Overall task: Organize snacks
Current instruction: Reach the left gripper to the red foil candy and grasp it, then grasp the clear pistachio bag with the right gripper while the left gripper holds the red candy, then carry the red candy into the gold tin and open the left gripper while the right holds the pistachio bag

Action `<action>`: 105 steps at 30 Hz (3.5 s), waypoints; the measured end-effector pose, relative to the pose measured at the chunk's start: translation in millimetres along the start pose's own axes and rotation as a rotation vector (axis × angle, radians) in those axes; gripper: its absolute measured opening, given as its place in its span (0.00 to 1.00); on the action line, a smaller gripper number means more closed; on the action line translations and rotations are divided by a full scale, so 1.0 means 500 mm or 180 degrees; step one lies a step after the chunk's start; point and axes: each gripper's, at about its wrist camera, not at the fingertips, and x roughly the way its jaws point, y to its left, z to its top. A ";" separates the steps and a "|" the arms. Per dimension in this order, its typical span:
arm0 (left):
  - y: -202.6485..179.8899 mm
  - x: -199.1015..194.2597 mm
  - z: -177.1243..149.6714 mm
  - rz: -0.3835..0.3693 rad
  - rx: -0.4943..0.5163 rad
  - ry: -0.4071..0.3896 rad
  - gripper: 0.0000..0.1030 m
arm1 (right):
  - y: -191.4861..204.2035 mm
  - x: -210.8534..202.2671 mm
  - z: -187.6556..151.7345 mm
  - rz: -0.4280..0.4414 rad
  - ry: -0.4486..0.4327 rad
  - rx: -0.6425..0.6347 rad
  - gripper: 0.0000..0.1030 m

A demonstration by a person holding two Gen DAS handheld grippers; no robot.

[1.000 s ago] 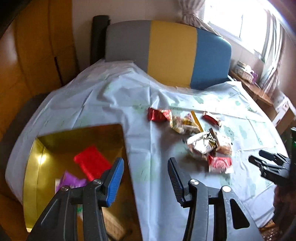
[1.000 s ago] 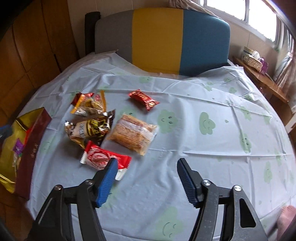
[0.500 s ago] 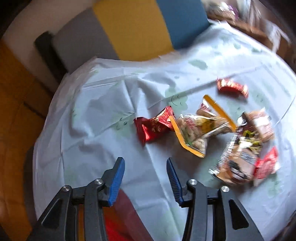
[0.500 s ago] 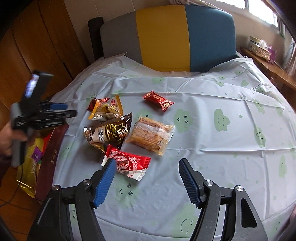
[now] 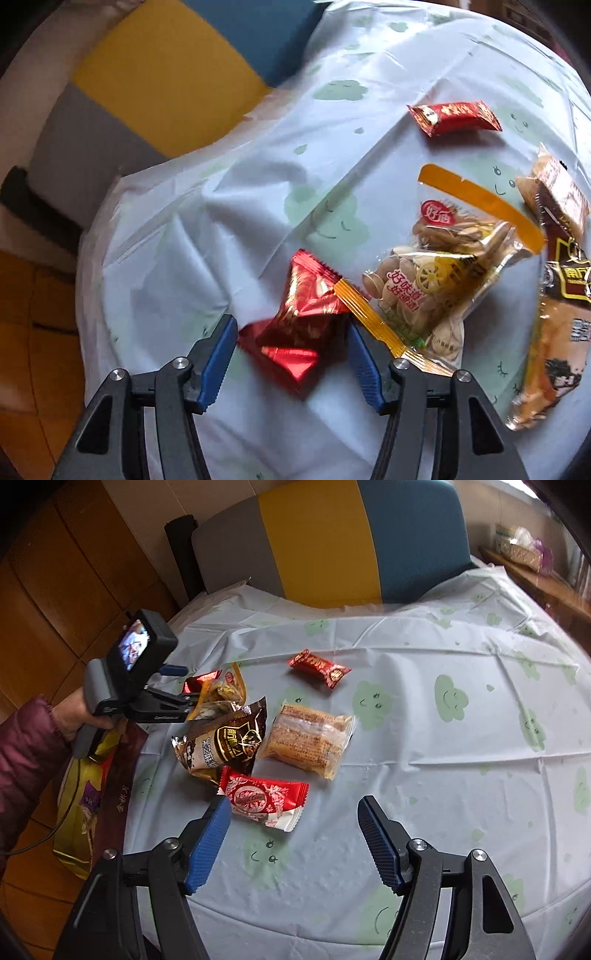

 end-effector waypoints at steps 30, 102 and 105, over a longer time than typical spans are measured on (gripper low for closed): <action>-0.182 -0.340 -0.214 -0.0664 -0.1897 -0.0542 0.30 | 0.029 -0.021 -0.027 0.0409 0.0056 -0.0003 0.69; -0.340 -0.317 -0.369 -0.0792 -0.2166 -0.0787 0.30 | 0.088 0.126 -0.103 0.0071 0.0769 -0.0579 0.41; -0.330 -0.347 -0.368 -0.0700 -0.2157 -0.0879 0.30 | 0.072 0.130 -0.106 0.0154 0.0730 -0.0542 0.41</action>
